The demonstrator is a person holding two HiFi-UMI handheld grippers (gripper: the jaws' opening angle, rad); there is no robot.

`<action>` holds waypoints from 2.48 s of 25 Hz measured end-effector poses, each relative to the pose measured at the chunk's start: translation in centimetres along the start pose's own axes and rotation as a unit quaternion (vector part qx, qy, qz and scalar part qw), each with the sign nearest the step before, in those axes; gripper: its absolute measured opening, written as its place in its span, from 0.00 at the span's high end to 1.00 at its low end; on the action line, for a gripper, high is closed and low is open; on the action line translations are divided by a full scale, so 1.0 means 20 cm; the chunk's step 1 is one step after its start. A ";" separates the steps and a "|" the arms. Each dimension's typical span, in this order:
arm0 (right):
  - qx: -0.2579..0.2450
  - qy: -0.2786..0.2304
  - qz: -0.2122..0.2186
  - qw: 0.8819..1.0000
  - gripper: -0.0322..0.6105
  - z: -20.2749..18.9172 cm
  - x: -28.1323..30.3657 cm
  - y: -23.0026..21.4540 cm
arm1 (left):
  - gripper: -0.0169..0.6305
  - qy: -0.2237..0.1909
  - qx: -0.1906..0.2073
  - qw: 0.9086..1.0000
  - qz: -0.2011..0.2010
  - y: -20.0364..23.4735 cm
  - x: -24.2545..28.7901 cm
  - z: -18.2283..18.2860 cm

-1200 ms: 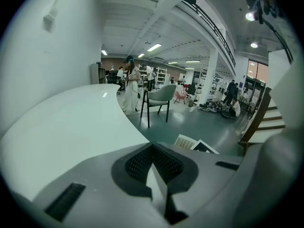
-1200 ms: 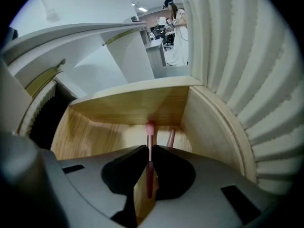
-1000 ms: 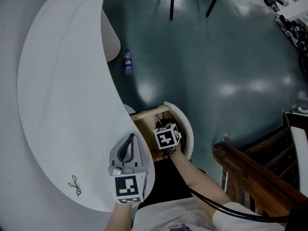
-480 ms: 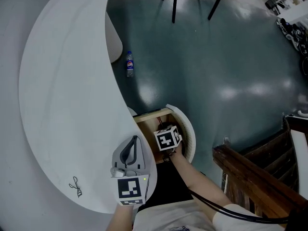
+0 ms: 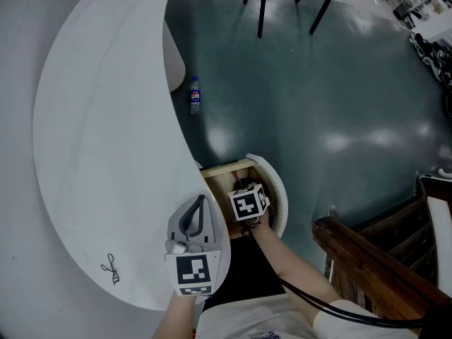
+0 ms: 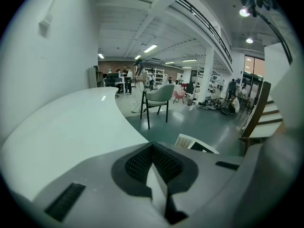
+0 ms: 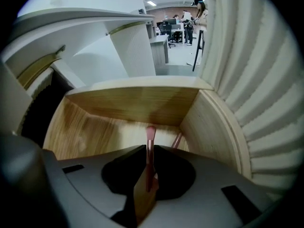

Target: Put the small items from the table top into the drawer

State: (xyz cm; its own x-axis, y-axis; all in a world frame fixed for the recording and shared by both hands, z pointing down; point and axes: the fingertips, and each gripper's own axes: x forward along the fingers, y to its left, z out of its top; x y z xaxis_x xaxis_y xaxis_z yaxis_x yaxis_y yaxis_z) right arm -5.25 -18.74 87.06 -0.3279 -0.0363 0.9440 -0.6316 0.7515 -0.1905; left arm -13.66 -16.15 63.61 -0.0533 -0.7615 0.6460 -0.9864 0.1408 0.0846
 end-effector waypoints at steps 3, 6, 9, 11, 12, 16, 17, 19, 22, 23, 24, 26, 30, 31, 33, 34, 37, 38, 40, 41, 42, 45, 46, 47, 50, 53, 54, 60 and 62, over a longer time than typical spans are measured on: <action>-0.004 -0.015 0.006 1.000 0.85 0.03 -0.05 0.02 | 0.94 -0.002 -0.004 1.000 0.006 0.01 -0.01 -0.01; -0.007 -0.038 0.016 0.999 0.85 0.07 -0.11 0.04 | 0.94 -0.003 0.001 1.000 0.018 0.02 -0.02 -0.01; -0.012 -0.058 0.030 0.998 0.85 0.10 -0.21 0.06 | 0.94 -0.004 0.004 0.999 0.033 0.01 -0.06 -0.01; -0.016 -0.071 0.036 0.997 0.85 0.12 -0.27 0.06 | 0.94 -0.007 0.005 0.999 0.041 -0.01 -0.09 0.00; -0.019 -0.080 0.039 0.996 0.85 0.13 -0.31 0.06 | 0.94 -0.009 0.006 0.999 0.045 -0.02 -0.11 0.00; -0.030 -0.116 0.061 0.991 0.85 0.15 -0.47 0.09 | 0.94 -0.022 0.000 0.998 0.066 -0.09 -0.21 0.02; -0.035 -0.122 0.067 0.990 0.85 0.14 -0.53 0.10 | 0.94 -0.025 -0.002 0.997 0.071 -0.11 -0.24 0.02; -0.048 -0.131 0.076 0.987 0.86 0.10 -0.66 0.12 | 0.94 -0.030 -0.006 0.996 0.079 -0.16 -0.32 0.04; -0.072 -0.149 0.085 0.983 0.86 0.04 -0.90 0.15 | 0.94 -0.040 -0.013 0.995 0.094 -0.24 -0.48 0.06; -0.077 -0.155 0.088 0.981 0.85 0.02 -0.99 0.15 | 0.94 -0.044 -0.017 0.994 0.099 -0.28 -0.53 0.07; -0.081 -0.162 0.090 0.979 0.85 -0.01 -1.07 0.14 | 0.94 -0.047 -0.019 0.993 0.103 -0.31 -0.58 0.07; -0.085 -0.179 0.094 0.976 0.86 -0.07 -1.25 0.12 | 0.94 -0.050 -0.024 0.992 0.111 -0.39 -0.68 0.07; -0.081 -0.223 0.098 0.966 0.85 -0.16 -1.56 0.06 | 0.94 -0.071 -0.034 0.990 0.119 -0.54 -0.83 0.11; -0.082 -0.231 0.099 0.964 0.86 -0.19 -1.62 0.04 | 0.94 -0.077 -0.034 0.989 0.121 -0.58 -0.86 0.13; -0.089 -0.247 0.100 0.960 0.86 -0.23 -1.75 0.03 | 0.94 -0.086 -0.030 0.988 0.126 -0.66 -0.93 0.15; -0.094 -0.254 0.101 0.957 0.86 -0.25 -1.82 0.02 | 0.94 -0.091 -0.027 0.987 0.128 -0.69 -0.97 0.16; -0.109 -0.274 0.111 0.949 0.86 -0.34 -1.99 0.03 | 0.94 -0.102 -0.019 0.985 0.135 -0.80 -1.08 0.17; -0.113 -0.280 0.114 0.947 0.86 -0.37 -2.04 0.03 | 0.94 -0.105 -0.016 0.985 0.134 -0.84 -1.11 0.17; -0.123 -0.288 0.121 0.942 0.86 -0.43 -2.13 0.04 | 0.94 -0.108 -0.013 0.985 0.133 -0.91 -1.17 0.15; -0.127 -0.292 0.125 0.940 0.86 -0.46 -2.17 0.05 | 0.94 -0.108 -0.013 0.985 0.134 -0.94 -1.20 0.14; -0.131 -0.296 0.129 0.937 0.86 -0.48 -2.20 0.06 | 0.94 -0.107 -0.014 0.985 0.136 -0.96 -1.23 0.12; -0.130 -0.302 0.137 0.934 0.86 -0.51 -2.27 0.09 | 0.94 -0.104 -0.025 0.984 0.142 -0.99 -1.32 0.09; -0.126 -0.302 0.139 0.935 0.86 -0.52 -2.29 0.09 | 0.94 -0.105 -0.028 0.984 0.142 -1.00 -1.35 0.09; -0.125 -0.302 0.142 0.934 0.86 -0.53 -2.30 0.10 | 0.94 -0.106 -0.031 0.984 0.142 -1.01 -1.38 0.10; -0.132 -0.310 0.153 0.929 0.86 -0.53 -2.37 0.16 | 0.94 -0.114 -0.030 0.982 0.148 -1.01 -1.45 0.14; -0.140 -0.322 0.163 0.922 0.86 -0.53 -2.45 0.23 | 0.94 -0.126 -0.030 0.980 0.152 -1.01 -1.51 0.18; -0.143 -0.326 0.166 0.920 0.86 -0.52 -2.47 0.26 | 0.94 -0.130 -0.030 0.979 0.152 -1.01 -1.53 0.19; -0.159 -0.336 0.176 0.912 0.86 -0.46 -2.52 0.45 | 0.94 -0.144 -0.027 0.978 0.151 -0.91 -1.61 0.22; -0.165 -0.337 0.178 0.910 0.86 -0.45 -2.53 0.55 | 0.94 -0.146 -0.027 0.977 0.153 -0.86 -1.68 0.20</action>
State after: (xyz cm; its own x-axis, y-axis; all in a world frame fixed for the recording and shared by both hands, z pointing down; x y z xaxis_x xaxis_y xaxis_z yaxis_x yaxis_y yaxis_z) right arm 10.80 -2.72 39.63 -0.8971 -0.0639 0.4371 -0.1922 0.9474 -0.2559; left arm 4.45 4.40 37.38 -0.3948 -0.8256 0.4030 -0.9080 0.4175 -0.0342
